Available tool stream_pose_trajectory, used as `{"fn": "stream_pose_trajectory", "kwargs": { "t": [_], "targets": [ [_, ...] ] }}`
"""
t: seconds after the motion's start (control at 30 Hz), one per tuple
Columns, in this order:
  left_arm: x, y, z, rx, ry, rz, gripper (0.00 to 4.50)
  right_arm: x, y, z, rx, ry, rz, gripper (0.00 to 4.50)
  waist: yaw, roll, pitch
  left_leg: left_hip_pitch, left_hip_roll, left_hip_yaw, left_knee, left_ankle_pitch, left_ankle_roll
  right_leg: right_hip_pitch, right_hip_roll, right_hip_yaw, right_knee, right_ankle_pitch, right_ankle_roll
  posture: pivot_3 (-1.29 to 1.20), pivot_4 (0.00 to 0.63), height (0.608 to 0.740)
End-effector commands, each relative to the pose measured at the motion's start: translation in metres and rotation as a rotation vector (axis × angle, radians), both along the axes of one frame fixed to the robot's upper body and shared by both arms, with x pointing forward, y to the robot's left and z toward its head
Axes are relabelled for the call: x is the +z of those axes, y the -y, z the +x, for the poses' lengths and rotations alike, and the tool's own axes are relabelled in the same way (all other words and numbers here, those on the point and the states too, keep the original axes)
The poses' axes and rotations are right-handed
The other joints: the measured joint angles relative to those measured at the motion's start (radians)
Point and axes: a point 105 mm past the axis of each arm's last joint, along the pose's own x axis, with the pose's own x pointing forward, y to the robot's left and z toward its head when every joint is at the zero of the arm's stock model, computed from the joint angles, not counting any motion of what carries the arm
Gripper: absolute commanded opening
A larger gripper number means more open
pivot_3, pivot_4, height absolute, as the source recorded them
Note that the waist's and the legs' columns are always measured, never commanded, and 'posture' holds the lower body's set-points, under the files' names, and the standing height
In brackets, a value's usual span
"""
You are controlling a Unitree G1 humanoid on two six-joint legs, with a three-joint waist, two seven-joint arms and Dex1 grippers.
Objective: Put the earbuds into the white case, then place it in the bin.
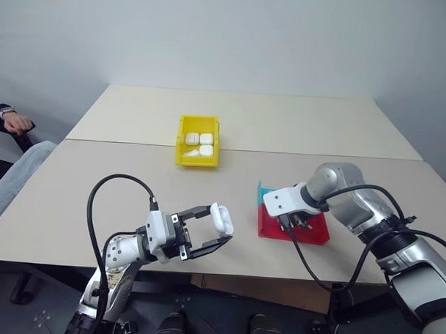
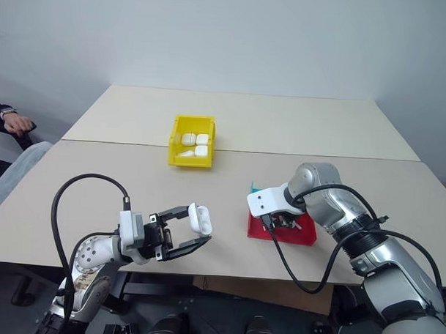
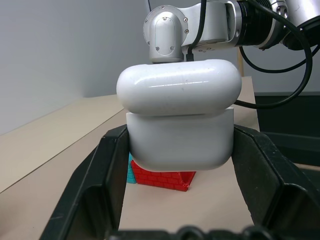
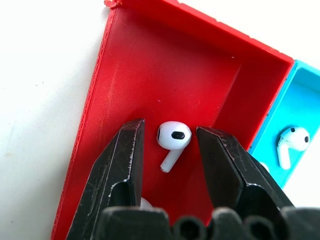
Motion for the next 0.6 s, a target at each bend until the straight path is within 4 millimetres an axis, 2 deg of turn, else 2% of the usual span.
{"fn": "stream_pose_trajectory", "kwargs": {
  "t": [0.03, 0.43, 0.53, 0.6],
  "targets": [
    [0.0095, 0.0032, -0.0047, -0.016, 0.047, -0.002, 2.8, 0.0086, 0.0039, 0.0053, -0.015, 0.041, -0.006, 1.53, 0.0, 0.0, 0.0, 0.0, 0.0, 0.0, 0.0, 0.0, 0.0, 0.0, 0.0, 0.0, 0.0, 0.0, 0.0, 0.0, 0.15, 0.74],
    [0.0094, 0.0028, -0.0043, -0.01, 0.048, 0.002, 2.8, 0.0063, 0.0065, 0.0046, -0.013, 0.04, -0.014, 1.53, -0.001, 0.0, 0.0, 0.0, 0.0, 0.0, 0.0, 0.0, 0.0, 0.0, 0.0, 0.0, 0.0, 0.0, 0.0, 0.0, 0.15, 0.74],
    [0.0095, 0.0023, -0.004, -0.009, 0.05, 0.004, 2.8, 0.0059, 0.006, 0.0053, -0.017, 0.044, -0.009, 1.07, -0.001, 0.0, 0.0, 0.0, 0.0, 0.0, 0.0, 0.0, 0.0, 0.0, 0.0, 0.0, 0.0, 0.0, 0.0, 0.0, 0.15, 0.74],
    [0.0096, 0.0023, -0.004, -0.008, 0.05, 0.005, 2.8, 0.0058, 0.0059, 0.0053, -0.019, 0.044, -0.008, 1.07, -0.001, 0.0, 0.0, 0.0, 0.0, 0.0, 0.0, 0.0, 0.0, -0.001, 0.0, 0.0, -0.001, 0.0, 0.0, 0.0, 0.15, 0.74]
  ]
}}
